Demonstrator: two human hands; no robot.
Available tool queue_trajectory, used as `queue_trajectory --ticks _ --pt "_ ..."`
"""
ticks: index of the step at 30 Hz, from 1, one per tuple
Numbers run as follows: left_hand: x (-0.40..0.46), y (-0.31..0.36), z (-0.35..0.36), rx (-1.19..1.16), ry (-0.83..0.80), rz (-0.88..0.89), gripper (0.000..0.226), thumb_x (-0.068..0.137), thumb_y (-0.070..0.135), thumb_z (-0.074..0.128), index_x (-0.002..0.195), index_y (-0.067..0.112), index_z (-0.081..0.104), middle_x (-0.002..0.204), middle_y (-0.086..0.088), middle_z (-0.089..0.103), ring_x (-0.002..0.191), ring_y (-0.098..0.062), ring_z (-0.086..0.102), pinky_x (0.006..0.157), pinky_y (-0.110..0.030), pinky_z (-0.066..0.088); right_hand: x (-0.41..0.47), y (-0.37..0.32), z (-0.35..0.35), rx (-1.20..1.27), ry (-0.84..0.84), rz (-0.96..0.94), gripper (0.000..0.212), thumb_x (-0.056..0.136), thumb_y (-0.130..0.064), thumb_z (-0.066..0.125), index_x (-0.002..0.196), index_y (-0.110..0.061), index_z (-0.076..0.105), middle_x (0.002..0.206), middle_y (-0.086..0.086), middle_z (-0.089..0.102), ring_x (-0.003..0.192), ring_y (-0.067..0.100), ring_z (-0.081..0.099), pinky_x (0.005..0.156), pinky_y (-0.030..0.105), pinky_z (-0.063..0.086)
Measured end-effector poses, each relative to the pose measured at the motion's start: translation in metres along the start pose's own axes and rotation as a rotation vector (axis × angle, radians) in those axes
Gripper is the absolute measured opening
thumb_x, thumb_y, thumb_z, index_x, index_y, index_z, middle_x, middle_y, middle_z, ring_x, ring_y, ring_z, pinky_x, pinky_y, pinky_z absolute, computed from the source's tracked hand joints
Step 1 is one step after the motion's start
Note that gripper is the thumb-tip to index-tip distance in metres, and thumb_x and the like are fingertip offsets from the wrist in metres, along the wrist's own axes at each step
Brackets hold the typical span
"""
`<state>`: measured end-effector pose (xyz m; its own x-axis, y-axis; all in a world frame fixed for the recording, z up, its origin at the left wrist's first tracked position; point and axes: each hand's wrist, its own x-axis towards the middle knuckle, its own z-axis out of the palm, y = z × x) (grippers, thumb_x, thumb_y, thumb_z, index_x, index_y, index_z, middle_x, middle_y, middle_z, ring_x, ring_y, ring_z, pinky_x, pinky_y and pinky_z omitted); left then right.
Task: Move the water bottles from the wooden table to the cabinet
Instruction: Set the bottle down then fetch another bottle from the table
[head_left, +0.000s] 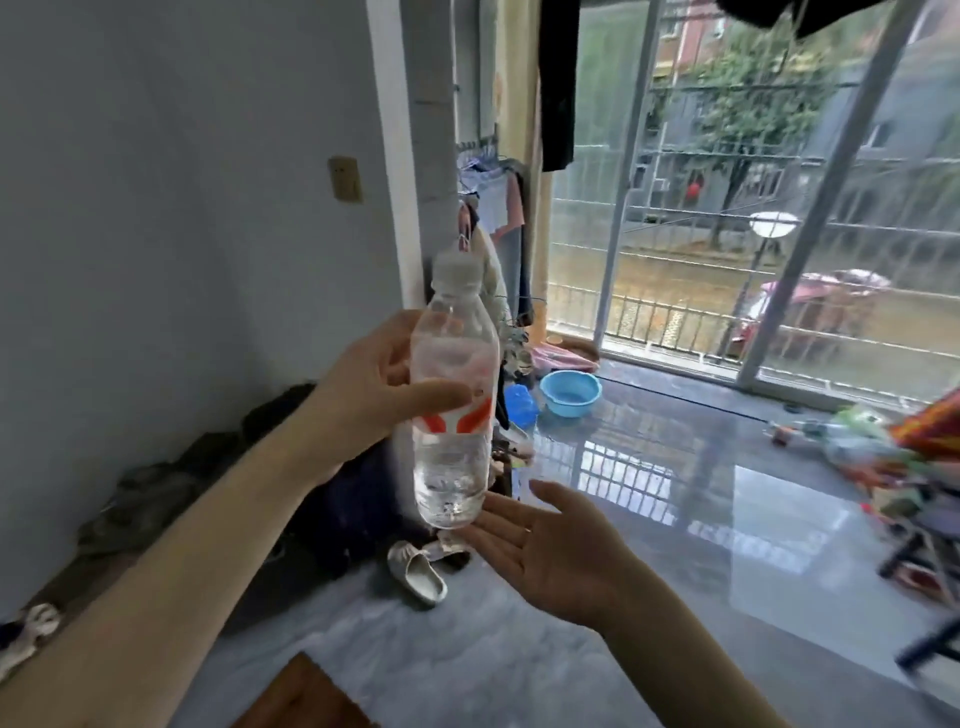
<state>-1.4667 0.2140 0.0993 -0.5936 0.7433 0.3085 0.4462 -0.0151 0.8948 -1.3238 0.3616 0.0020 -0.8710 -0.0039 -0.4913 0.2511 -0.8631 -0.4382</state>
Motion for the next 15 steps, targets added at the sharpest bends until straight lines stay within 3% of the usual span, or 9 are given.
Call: queue_trajectory --ticks 3,7,10,15 --pt "0.019 0.014 0.053 -0.04 -0.142 0.034 0.076 0.061 0.041 0.085 0.131 0.029 0.059 0.119 0.003 0.075 0.11 -0.018 0.073 0.092 -0.039 0.059 -0.048 -0.01 -0.037 0.09 0.066 -0.096 0.053 0.099 -0.034 0.042 0.125 0.011 0.055 0.124 0.029 0.063 0.117 0.04 0.06 0.093 0.04 0.053" --pt "0.04 0.045 0.141 -0.081 -0.322 0.12 0.076 0.061 0.041 0.084 0.13 0.023 0.059 0.117 0.001 0.075 0.106 -0.017 0.074 0.084 -0.03 0.06 -0.12 -0.023 -0.088 0.231 0.13 -0.255 0.055 0.101 -0.035 0.04 0.127 0.011 0.054 0.123 0.031 0.063 0.112 0.041 0.063 0.082 0.048 0.057" --pt "0.049 0.072 0.223 -0.101 -0.46 0.179 0.064 0.06 0.033 0.088 0.119 0.033 0.061 0.107 0.012 0.077 0.098 -0.008 0.075 0.073 -0.019 0.058 -0.182 -0.026 -0.133 0.316 0.195 -0.385 0.055 0.101 -0.036 0.04 0.126 0.011 0.055 0.122 0.03 0.064 0.107 0.042 0.065 0.08 0.048 0.058" --pt "0.036 0.129 0.375 -0.2 -0.693 0.28 0.065 0.055 0.047 0.083 0.116 0.043 0.06 0.112 0.014 0.073 0.103 -0.009 0.072 0.08 -0.024 0.06 -0.303 -0.019 -0.213 0.428 0.358 -0.598 0.055 0.101 -0.036 0.04 0.124 0.011 0.057 0.122 0.03 0.064 0.109 0.04 0.065 0.089 0.047 0.053"
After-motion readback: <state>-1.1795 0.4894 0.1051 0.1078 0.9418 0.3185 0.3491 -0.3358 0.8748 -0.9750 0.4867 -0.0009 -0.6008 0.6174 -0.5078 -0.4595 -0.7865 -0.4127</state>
